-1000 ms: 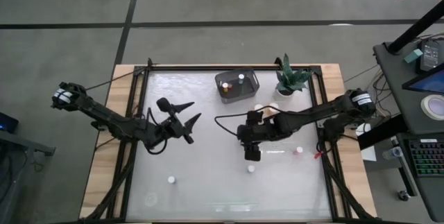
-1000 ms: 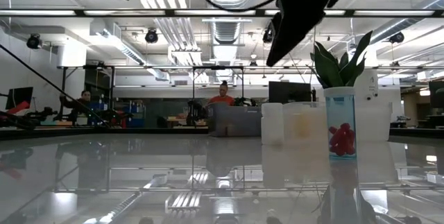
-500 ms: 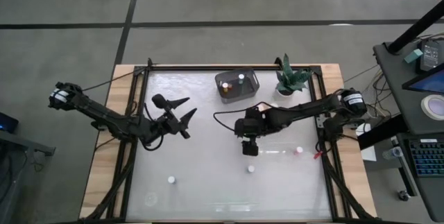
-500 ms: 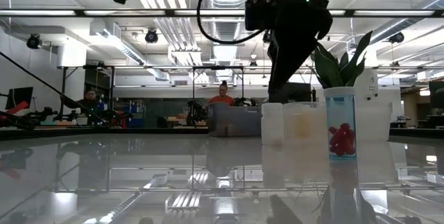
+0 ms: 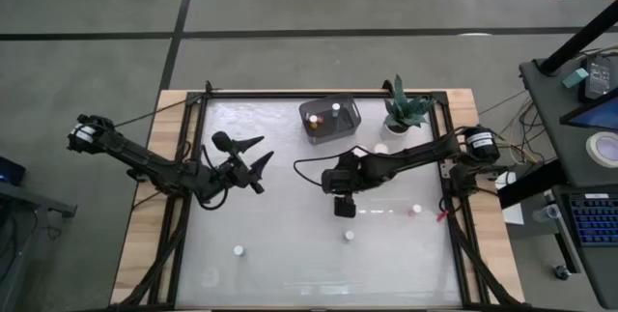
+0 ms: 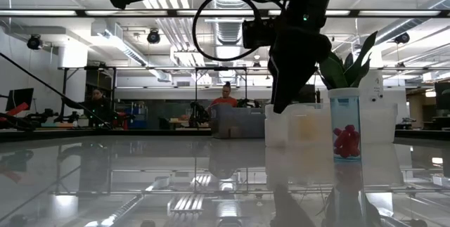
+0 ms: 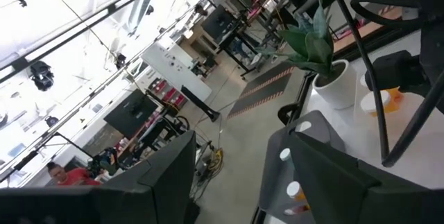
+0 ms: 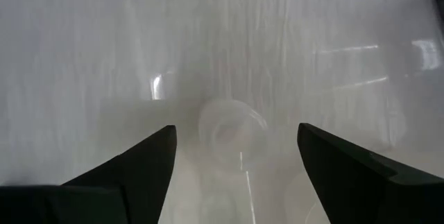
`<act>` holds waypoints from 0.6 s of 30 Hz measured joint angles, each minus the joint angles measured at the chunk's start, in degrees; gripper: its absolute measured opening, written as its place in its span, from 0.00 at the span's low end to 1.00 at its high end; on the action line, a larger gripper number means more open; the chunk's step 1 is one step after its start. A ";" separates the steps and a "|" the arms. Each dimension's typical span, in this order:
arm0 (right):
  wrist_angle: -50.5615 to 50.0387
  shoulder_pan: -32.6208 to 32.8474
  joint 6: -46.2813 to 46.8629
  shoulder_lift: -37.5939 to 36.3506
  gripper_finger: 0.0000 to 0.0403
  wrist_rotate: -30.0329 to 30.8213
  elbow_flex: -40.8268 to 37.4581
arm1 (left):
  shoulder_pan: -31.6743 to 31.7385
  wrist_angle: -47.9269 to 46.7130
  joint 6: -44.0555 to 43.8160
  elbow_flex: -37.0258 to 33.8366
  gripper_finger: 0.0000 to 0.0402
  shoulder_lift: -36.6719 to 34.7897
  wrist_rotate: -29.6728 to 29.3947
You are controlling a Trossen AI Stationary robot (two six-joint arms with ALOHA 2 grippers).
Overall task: Pick and place medicine bottles into bin by pill shape (circle, oval)
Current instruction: Put the small white pill bottle into the black bin
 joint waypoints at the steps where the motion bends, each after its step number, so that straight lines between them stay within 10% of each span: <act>1: -0.01 0.00 -0.09 0.14 0.71 0.02 0.00 | 0.00 0.00 0.00 -0.08 0.55 0.00 0.00; 18: 1.84 -0.02 -1.03 0.21 0.46 0.00 -0.11 | 0.00 0.02 0.02 -0.44 0.55 0.00 0.00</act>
